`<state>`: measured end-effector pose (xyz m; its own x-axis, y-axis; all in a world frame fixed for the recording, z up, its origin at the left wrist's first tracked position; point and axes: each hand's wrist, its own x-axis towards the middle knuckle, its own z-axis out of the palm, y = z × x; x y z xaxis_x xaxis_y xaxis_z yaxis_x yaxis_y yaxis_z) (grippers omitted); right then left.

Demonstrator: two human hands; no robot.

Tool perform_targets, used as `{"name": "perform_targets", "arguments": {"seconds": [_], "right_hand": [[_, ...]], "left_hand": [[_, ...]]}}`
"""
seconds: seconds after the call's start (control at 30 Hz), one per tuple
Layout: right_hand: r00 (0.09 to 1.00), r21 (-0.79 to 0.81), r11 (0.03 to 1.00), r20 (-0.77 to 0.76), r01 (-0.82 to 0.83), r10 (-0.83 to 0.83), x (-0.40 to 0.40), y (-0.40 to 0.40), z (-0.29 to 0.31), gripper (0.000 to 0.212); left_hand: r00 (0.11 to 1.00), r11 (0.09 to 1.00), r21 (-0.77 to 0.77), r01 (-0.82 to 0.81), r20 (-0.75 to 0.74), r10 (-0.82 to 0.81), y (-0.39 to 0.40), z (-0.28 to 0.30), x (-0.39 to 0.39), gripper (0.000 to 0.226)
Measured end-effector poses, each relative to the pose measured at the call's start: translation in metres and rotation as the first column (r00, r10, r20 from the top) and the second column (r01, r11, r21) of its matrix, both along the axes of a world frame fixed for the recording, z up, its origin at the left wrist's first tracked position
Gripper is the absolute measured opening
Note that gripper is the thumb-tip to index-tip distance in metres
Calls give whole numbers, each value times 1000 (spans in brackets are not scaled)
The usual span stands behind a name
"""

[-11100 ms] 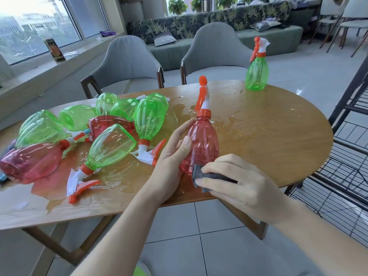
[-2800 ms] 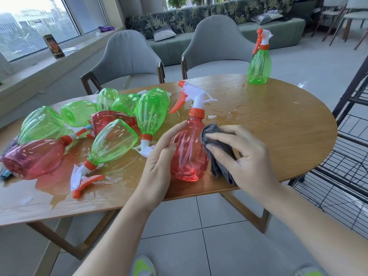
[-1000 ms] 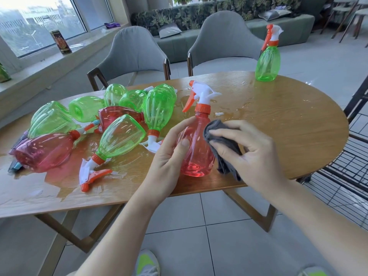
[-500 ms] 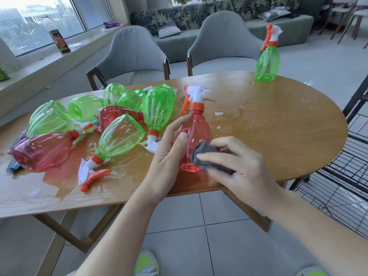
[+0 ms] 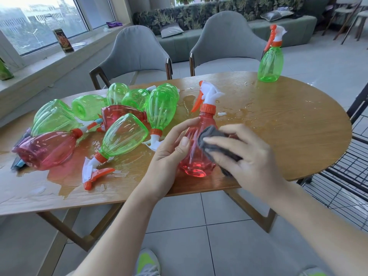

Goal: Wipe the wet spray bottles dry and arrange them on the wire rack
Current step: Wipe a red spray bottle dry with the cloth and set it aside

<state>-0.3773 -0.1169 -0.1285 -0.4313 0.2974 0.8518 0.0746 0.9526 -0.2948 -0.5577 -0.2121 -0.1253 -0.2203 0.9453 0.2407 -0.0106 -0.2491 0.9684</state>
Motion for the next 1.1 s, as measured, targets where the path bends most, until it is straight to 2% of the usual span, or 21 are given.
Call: {"name": "perform_targets", "arguments": {"seconds": [0.1, 0.2, 0.3, 0.43, 0.67, 0.97, 1.1], "right_hand": [[994, -183, 983, -103, 26, -46, 1, 9, 9, 22], [988, -286, 958, -144, 13, -56, 0, 9, 4, 21], [990, -271, 962, -136, -8, -31, 3, 1, -5, 20], [996, -217, 976, -94, -10, -11, 5, -4, -6, 22], [983, -402, 915, -182, -41, -36, -1, 4, -3, 22], [995, -353, 935, -101, -32, -4, 5, -10, -11, 21], [988, -399, 917, -148, -23, -39, 3, 1, 2, 21]], "left_hand": [[999, 999, 15, 36, -10, -36, -1, -2, -2, 42], [999, 999, 31, 23, -24, -23, -1, -2, -1, 41], [1000, 999, 31, 13, -15, -13, -1, -2, 2, 36], [1000, 1000, 21, -19, -14, 20, 0, 2, 3, 45], [1000, 1000, 18, 4, -21, -3, -1, -1, 1, 43], [998, 999, 21, -32, 56, 31, 0, -2, 2, 46], [1000, 1000, 10, -7, 25, 6, -2, -1, 4, 48]]}}
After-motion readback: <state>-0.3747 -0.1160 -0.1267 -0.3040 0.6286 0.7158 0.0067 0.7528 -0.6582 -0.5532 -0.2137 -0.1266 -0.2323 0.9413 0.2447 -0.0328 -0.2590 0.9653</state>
